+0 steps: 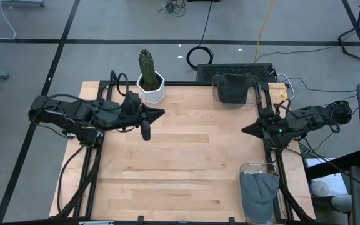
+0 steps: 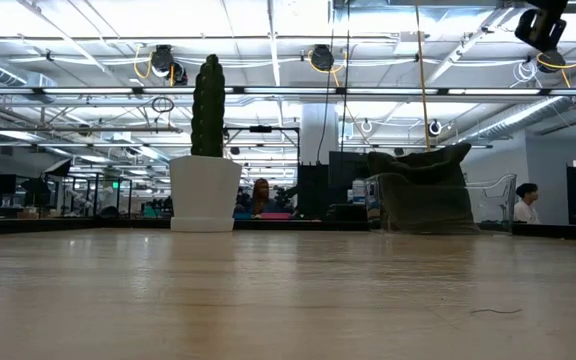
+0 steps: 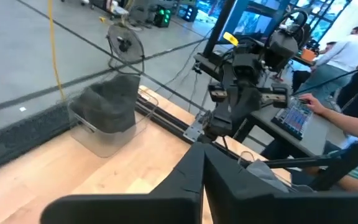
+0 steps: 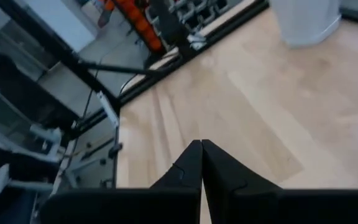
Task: Pick & Place hat
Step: Return to Home Position
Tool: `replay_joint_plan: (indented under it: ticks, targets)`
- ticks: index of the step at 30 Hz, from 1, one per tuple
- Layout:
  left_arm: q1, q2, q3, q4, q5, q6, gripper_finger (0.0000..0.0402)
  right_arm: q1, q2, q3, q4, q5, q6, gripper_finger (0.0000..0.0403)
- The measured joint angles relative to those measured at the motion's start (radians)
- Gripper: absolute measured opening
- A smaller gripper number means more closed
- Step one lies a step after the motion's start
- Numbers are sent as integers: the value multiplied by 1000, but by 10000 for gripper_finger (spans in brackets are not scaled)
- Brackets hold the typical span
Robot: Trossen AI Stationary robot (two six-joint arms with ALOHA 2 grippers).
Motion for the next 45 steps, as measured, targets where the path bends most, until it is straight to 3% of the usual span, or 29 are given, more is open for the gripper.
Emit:
replay_joint_plan:
  ticks: [6, 12, 16, 22, 32, 38, 42, 45]
  targets:
    - [19, 0, 0, -42, 63, -25, 22, 0, -59, -78, 86, 87, -28, 0]
    - [42, 0, 0, -40, 66, -87, 5, 0, -119, -212, 244, 87, -5, 0]
    - [46, 0, 0, -40, 69, -146, 18, 0, -152, -261, 304, 86, -2, 0]
    - [44, 0, 0, -41, 68, -208, 44, 0, -210, -276, 315, 62, -56, 0]
    - [29, 0, 0, -39, 68, -315, 31, 0, -371, -276, 231, 64, -163, 0]
    - [11, 2, 0, -30, 66, -276, 32, 0, -480, -328, 189, 82, -175, 0]
    - [-2, 14, 0, -8, 60, -195, 22, 0, -483, -436, 279, 63, -137, 0]
    - [-4, 13, -1, 25, 56, -166, 8, 0, -479, -558, 463, 19, -88, 0]
